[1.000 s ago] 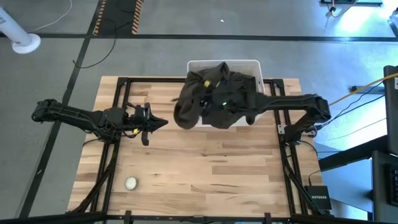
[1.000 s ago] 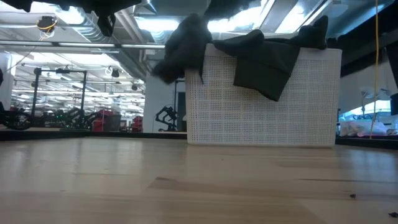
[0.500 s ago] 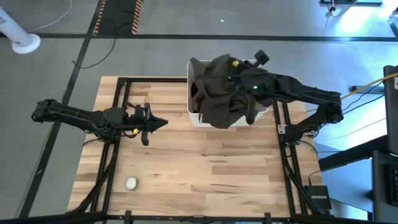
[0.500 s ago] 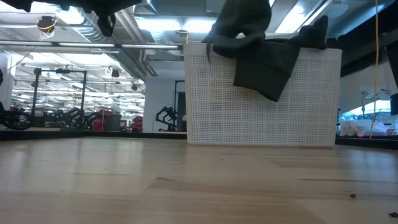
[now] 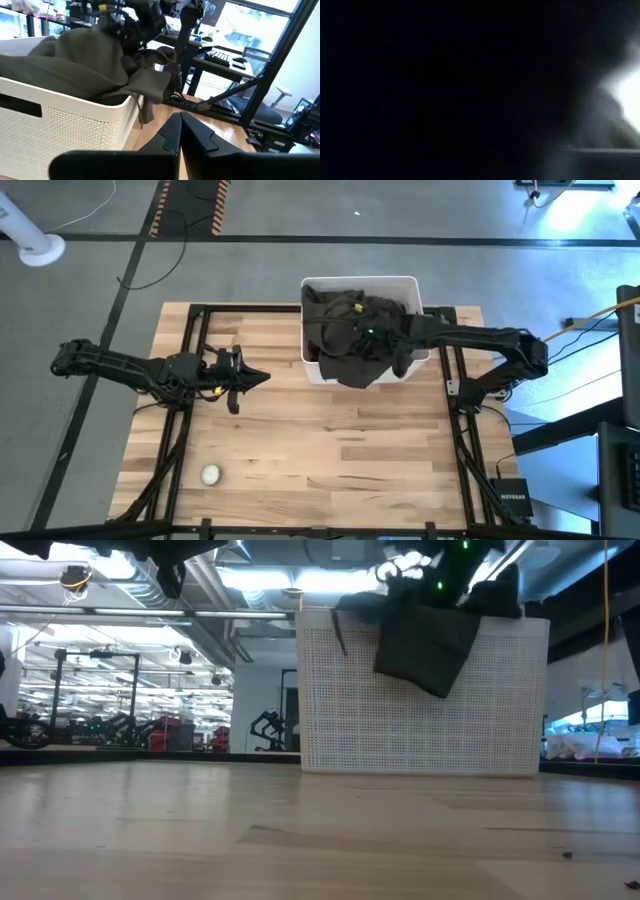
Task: Sort clothes
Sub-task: Put the black jacket into the white laundry bin
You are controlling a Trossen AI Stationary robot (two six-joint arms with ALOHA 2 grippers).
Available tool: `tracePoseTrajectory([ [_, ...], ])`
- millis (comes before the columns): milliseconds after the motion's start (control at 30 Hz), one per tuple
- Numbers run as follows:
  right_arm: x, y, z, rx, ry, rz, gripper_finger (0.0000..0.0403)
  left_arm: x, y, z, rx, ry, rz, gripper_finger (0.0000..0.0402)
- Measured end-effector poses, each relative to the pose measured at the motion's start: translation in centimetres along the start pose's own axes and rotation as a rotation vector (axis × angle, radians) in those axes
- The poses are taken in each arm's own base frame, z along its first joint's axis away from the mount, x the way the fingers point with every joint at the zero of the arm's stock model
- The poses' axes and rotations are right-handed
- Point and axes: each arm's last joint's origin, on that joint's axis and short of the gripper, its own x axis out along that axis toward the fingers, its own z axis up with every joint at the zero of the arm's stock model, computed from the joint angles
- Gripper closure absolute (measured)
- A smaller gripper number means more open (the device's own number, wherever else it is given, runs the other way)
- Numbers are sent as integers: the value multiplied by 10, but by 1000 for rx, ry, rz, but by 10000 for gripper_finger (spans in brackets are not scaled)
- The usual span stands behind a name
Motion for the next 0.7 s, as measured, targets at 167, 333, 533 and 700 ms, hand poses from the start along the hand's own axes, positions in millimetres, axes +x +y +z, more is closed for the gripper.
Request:
tracePoseTrajectory([
  [167, 4, -3, -7, 47, 40, -46, 346, 0, 0, 0, 0, 1, 0, 402],
  [333, -26, -16, 14, 52, 40, -52, 292, 0, 0, 0, 1, 2, 0, 402],
  [533, -81, -35, 45, 101, 23, 24, 218, 0, 0, 0, 1, 4, 1, 402],
  [700, -125, -36, 59, 105, -41, 130, 193, 0, 0, 0, 10, 4, 1, 402],
])
